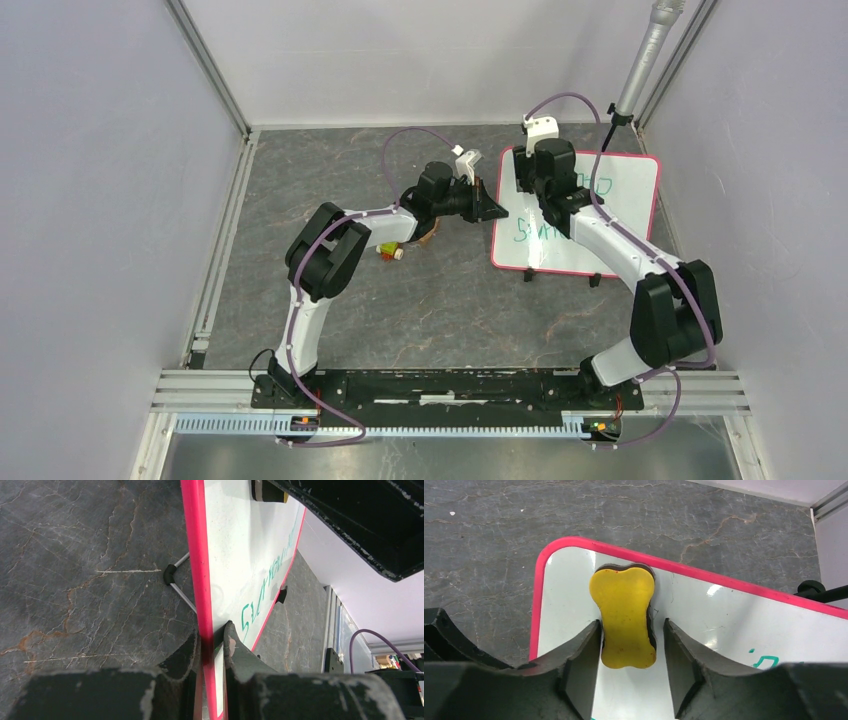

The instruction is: Erase the whiteboard

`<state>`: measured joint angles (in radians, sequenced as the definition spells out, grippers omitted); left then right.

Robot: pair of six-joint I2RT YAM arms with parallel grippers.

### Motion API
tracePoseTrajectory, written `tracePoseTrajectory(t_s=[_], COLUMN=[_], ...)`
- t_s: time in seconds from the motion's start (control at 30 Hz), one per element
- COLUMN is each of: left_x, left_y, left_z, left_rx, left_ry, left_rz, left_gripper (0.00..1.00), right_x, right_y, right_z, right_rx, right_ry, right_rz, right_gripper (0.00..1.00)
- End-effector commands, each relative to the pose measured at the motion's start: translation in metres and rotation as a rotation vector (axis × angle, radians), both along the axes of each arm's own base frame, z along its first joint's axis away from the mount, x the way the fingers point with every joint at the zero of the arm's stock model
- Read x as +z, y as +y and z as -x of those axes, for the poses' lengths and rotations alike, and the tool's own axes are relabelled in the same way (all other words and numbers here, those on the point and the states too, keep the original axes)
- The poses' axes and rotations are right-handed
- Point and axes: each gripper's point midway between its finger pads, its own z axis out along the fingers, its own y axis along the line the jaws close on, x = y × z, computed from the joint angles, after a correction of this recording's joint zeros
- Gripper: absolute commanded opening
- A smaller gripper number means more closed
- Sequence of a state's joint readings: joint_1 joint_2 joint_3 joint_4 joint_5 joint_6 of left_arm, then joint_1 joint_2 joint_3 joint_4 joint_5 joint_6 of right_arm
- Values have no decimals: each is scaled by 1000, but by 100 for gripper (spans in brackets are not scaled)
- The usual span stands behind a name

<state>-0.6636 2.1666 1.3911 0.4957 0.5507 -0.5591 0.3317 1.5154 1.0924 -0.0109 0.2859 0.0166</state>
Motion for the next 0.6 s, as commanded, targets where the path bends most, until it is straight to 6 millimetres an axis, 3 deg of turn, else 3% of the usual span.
tracePoseTrajectory(t_s=[0.0,0.17,0.57], left_x=[-70,-70,-70], left_y=[36,36,37], left_z=[-27,-27,-27], left_rx=[162,162,162], left_ry=[-22,-22,-23], left_rz=[-230,-231,-232], left_gripper=[2,2,2], right_x=[33,41,27], right_y=[6,7,15], right_z=[-14,-19,-30], right_rx=[29,27,37], right_ry=[-90,-105,-73], right_rz=[7,8,-4], right_gripper=[57,60,43])
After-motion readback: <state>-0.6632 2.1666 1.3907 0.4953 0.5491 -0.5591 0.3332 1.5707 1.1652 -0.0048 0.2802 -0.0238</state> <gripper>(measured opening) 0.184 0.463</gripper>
